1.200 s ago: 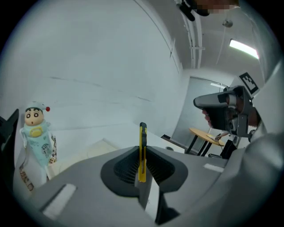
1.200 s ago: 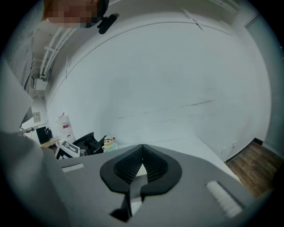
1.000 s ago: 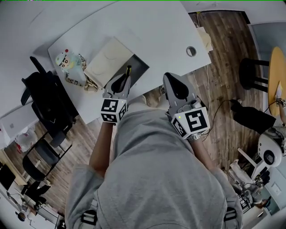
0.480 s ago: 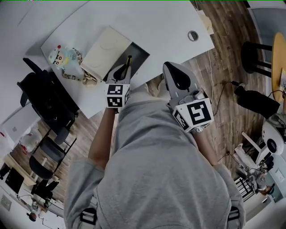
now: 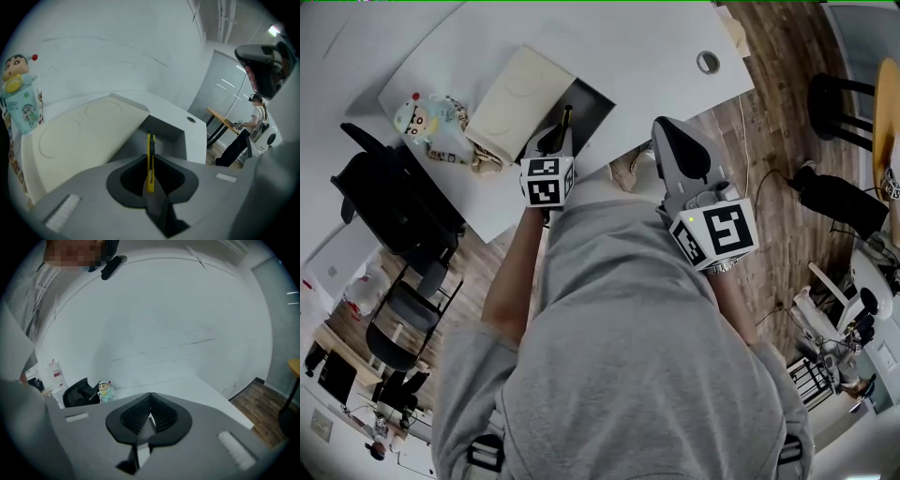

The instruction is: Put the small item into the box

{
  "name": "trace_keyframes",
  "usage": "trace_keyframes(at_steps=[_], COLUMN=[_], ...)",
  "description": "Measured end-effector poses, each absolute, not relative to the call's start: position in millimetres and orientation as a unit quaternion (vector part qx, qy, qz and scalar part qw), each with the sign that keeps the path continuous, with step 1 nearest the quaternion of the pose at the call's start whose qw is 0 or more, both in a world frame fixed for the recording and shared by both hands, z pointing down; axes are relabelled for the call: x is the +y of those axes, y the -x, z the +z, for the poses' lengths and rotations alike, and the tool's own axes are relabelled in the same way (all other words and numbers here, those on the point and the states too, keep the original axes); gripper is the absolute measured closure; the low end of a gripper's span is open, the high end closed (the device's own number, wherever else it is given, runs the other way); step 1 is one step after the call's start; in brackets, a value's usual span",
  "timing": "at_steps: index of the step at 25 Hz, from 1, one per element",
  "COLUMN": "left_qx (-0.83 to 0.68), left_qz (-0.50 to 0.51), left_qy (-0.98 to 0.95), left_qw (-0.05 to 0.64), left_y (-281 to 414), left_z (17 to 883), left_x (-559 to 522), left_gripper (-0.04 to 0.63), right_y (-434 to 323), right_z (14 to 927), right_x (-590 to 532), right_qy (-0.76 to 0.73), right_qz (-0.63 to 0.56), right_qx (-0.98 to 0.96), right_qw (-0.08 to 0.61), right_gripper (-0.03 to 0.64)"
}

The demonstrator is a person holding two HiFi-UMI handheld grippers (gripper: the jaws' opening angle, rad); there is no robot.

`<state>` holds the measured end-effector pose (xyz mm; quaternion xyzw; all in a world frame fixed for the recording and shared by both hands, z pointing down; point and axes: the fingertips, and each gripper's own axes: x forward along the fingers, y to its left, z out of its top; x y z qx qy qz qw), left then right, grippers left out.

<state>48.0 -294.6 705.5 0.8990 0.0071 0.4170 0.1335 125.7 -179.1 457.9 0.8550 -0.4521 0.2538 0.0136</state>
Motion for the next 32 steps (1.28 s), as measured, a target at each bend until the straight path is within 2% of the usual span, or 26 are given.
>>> trace_keyframes(at_steps=[26,32], left_qx=[-0.042,-0.031], left_qz=[0.495,0.498], left_qy=[-0.853,-0.85], left_qw=[0.162,0.169], left_y=[-50.1,-51.5], left_z=[743.2,744.9], left_x=[-300.8,-297.4], left_gripper=[0.546,0.527], right_y=[-132.9,-133.5], right_z=[463.1,462.6], right_x=[-178.2,-178.5], right_qy=[-0.862,-0.863], right_qz=[0.256,0.256], right_qx=[-0.436,-0.435], right_qw=[0.024,0.025], right_gripper=[0.601,0.601])
